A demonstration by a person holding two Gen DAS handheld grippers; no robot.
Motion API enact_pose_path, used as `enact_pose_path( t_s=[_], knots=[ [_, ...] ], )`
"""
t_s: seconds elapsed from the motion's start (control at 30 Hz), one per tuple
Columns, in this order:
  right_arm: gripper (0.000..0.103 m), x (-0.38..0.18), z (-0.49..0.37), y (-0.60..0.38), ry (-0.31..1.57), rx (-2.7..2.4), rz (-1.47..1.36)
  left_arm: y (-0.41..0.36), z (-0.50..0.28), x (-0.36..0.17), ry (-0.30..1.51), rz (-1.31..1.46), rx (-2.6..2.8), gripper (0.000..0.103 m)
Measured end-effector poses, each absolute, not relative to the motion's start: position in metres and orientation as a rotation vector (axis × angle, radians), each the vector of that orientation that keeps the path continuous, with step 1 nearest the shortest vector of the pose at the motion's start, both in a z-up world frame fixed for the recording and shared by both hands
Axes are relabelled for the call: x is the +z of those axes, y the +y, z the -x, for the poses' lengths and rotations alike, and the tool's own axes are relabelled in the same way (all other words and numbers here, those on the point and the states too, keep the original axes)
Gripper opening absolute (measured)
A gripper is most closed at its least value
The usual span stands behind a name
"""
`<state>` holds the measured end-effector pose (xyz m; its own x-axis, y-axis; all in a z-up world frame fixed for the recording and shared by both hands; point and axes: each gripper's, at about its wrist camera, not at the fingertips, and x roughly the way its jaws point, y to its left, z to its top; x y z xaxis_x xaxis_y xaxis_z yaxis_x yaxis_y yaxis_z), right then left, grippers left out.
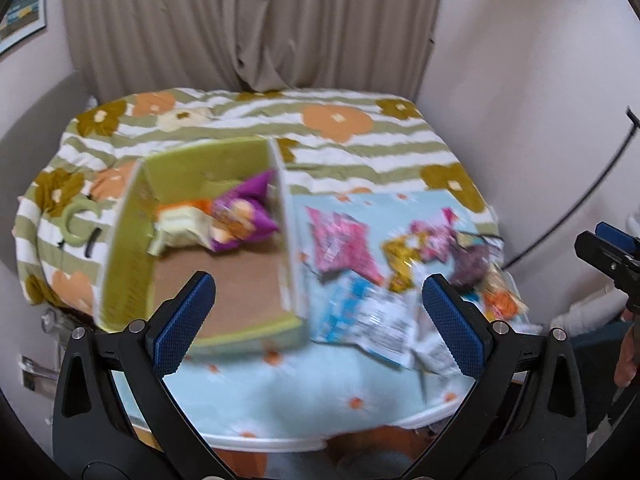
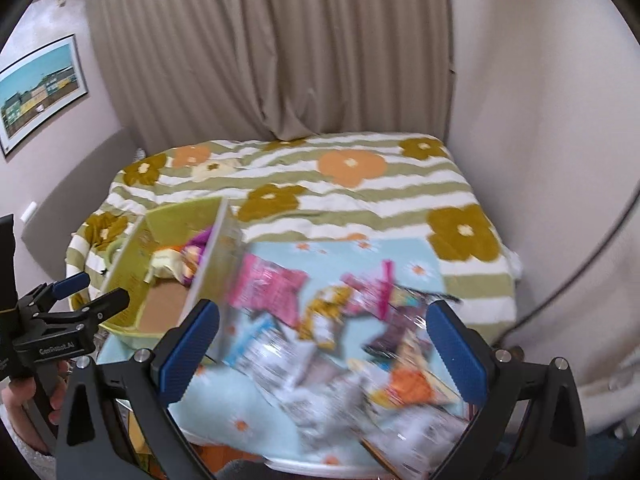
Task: Organize snacks
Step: 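Withdraw both tools from the box back toward the snack tray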
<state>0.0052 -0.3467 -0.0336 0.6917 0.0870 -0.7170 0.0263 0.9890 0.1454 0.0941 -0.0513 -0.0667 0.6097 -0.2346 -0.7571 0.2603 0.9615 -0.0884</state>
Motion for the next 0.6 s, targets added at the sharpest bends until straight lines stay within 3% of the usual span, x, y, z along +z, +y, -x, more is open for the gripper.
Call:
enact_pose_path(
  t_s=[0.6],
  knots=[
    [0.103, -0.143, 0.08, -0.444, 0.972, -0.069, -0.315, -0.18, -0.026, -0.168, 1.013, -0.072, -0.392, 0.102]
  ],
)
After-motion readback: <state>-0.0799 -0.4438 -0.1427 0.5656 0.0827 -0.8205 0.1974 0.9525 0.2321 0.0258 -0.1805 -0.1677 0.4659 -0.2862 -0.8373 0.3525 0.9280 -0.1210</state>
